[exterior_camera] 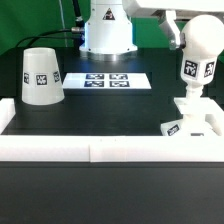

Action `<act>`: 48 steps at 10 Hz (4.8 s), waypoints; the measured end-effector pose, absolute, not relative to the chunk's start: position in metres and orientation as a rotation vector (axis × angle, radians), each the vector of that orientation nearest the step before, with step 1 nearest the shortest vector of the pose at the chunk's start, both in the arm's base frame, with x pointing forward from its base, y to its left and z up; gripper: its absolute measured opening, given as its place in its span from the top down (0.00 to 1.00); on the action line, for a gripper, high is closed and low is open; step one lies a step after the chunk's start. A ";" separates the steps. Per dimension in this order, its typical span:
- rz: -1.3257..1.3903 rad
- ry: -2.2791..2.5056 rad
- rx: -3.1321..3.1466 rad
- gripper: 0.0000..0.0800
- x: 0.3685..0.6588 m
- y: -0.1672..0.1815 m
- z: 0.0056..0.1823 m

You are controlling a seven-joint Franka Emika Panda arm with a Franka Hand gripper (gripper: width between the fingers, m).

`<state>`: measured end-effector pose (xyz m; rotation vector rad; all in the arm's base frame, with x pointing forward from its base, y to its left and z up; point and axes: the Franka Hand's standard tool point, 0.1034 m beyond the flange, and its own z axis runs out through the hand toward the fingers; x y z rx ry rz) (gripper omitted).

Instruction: Assemble lamp

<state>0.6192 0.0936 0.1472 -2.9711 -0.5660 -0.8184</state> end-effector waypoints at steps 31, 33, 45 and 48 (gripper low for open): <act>-0.496 -0.595 -2.996 0.13 0.603 0.108 0.132; -0.312 -0.590 -3.006 0.13 0.592 0.106 0.123; -0.017 -0.621 -3.013 0.14 0.600 0.105 0.130; -0.017 -0.596 -3.017 0.28 0.600 0.105 0.130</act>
Offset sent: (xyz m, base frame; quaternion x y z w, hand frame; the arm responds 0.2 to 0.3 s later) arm -0.0010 0.0096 -0.0110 -0.0079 0.0128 0.0033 0.9999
